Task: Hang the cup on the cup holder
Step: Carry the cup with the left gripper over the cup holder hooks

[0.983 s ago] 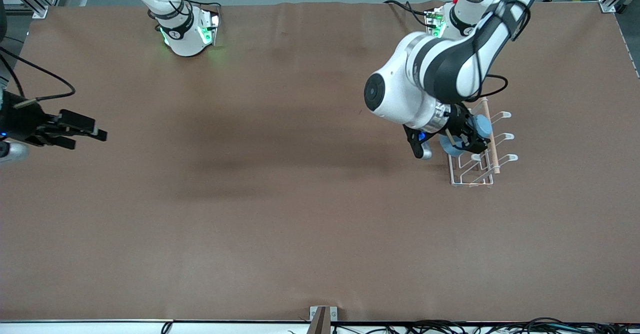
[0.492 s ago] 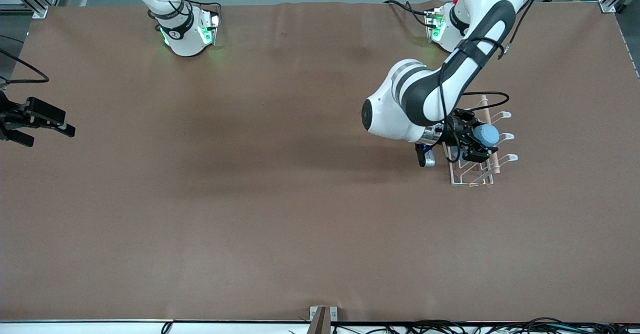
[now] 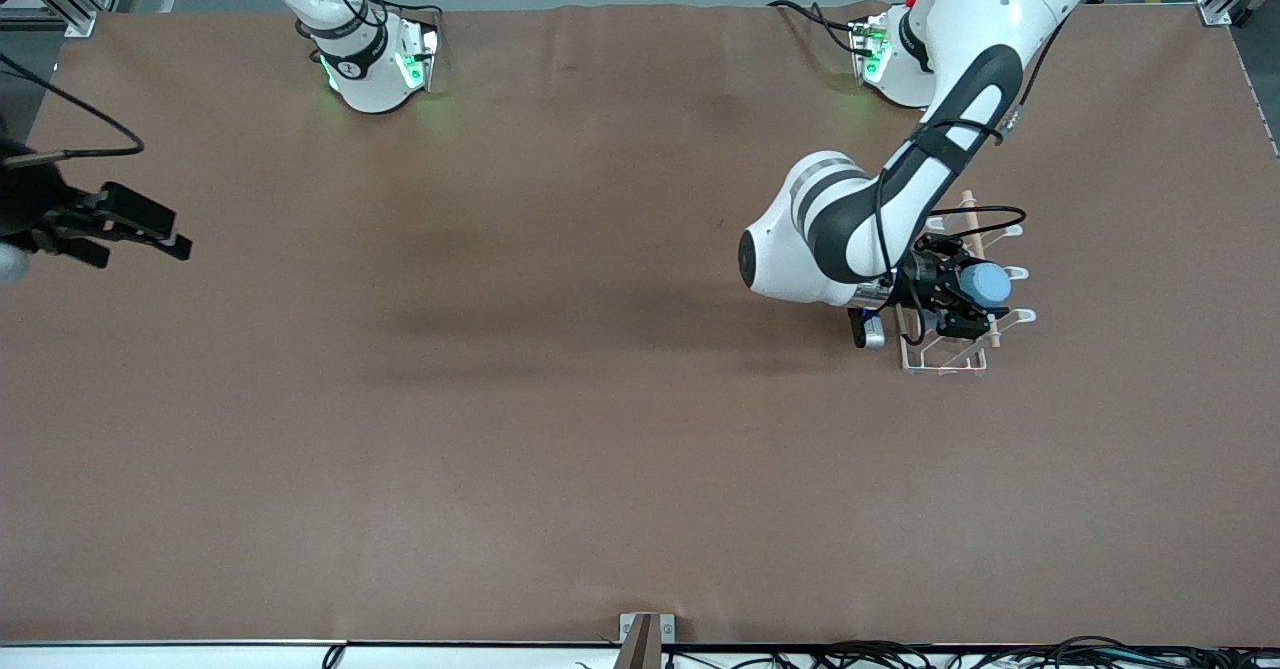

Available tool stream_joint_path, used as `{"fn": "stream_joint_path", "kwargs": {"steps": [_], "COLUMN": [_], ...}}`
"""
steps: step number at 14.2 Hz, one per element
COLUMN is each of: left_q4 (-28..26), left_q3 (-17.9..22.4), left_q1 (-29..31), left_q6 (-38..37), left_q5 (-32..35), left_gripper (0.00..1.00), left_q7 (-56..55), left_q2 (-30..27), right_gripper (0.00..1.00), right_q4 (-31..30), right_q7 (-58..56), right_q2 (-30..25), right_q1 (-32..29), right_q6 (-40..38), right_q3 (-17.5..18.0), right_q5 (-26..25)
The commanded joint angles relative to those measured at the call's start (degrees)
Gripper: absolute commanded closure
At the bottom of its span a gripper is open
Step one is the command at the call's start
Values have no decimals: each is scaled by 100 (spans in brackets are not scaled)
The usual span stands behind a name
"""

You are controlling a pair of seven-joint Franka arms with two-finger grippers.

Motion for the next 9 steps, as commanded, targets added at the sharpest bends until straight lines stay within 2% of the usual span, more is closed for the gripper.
{"fn": "stream_joint_path", "kwargs": {"steps": [1,4,7,9], "left_q4": [-32,12,21,21], "left_q3": [16,34,34,34], "left_q1": [-2,-11,-11,-20], "left_q6": [-74,-74,-74,-65], "left_q5": [237,387,387,396], "left_gripper": [70,70,69,59], "left_q7": [63,-94,-358,-577], "left_q2": [37,257,407,503], "right_gripper": [0,0,0,0], "right_q4": [-544,-1282,-1101,-863], "right_q7": [503,494,494,486], "right_q2": [-454,-911,-877,-781], "right_q1": [113,113,87,25], "right_q6": [282,775,706,488], "right_q3": [-1,-10,-19,-37], "right_q5": [-110,-118,-215,-294]}}
